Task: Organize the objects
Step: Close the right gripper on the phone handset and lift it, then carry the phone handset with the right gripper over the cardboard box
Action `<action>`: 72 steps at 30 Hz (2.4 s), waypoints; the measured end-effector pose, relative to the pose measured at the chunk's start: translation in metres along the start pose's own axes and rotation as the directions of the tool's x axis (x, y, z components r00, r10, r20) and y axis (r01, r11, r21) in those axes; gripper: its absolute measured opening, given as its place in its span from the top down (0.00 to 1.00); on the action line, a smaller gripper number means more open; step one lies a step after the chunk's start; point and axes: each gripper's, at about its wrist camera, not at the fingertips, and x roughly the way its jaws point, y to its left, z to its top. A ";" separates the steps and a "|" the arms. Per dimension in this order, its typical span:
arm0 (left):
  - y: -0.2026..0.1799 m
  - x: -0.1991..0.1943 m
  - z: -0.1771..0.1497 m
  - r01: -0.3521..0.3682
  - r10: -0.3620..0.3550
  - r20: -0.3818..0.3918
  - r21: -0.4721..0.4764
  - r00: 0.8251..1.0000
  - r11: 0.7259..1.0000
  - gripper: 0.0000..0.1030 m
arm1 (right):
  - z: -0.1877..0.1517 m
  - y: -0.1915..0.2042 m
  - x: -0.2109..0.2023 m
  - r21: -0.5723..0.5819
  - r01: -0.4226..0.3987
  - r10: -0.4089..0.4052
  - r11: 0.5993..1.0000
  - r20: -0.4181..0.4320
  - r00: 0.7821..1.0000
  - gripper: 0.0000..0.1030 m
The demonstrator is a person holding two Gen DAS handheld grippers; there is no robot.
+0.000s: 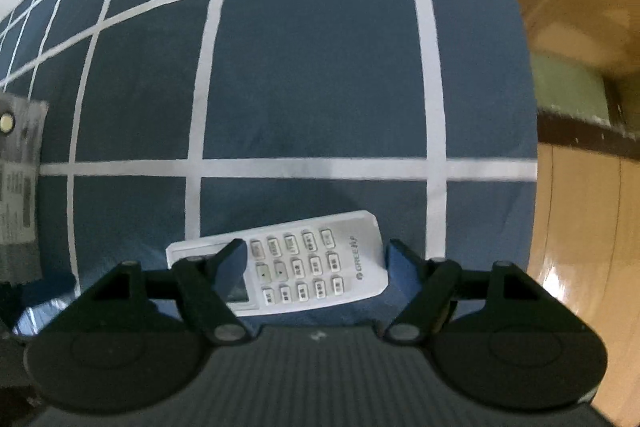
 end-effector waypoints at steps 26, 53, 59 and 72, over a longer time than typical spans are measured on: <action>-0.046 0.022 0.006 0.094 -0.095 -0.038 -0.021 0.995 0.995 0.00 | -0.005 -0.010 0.006 -0.088 -0.089 0.090 0.992 0.009 0.996 0.29; -0.045 -0.001 0.002 0.118 -0.119 -0.030 -0.014 0.992 0.993 0.25 | -0.020 -0.004 -0.018 -0.079 -0.127 0.131 0.989 0.045 0.990 0.33; -0.036 -0.028 -0.009 0.118 -0.118 0.016 0.000 0.993 0.993 0.25 | -0.033 0.015 -0.038 -0.093 -0.127 0.136 0.987 0.088 0.987 0.33; 0.002 -0.089 -0.035 0.122 -0.125 0.090 0.039 0.988 0.992 0.25 | -0.074 0.070 -0.086 -0.088 -0.126 0.140 0.988 0.175 0.975 0.33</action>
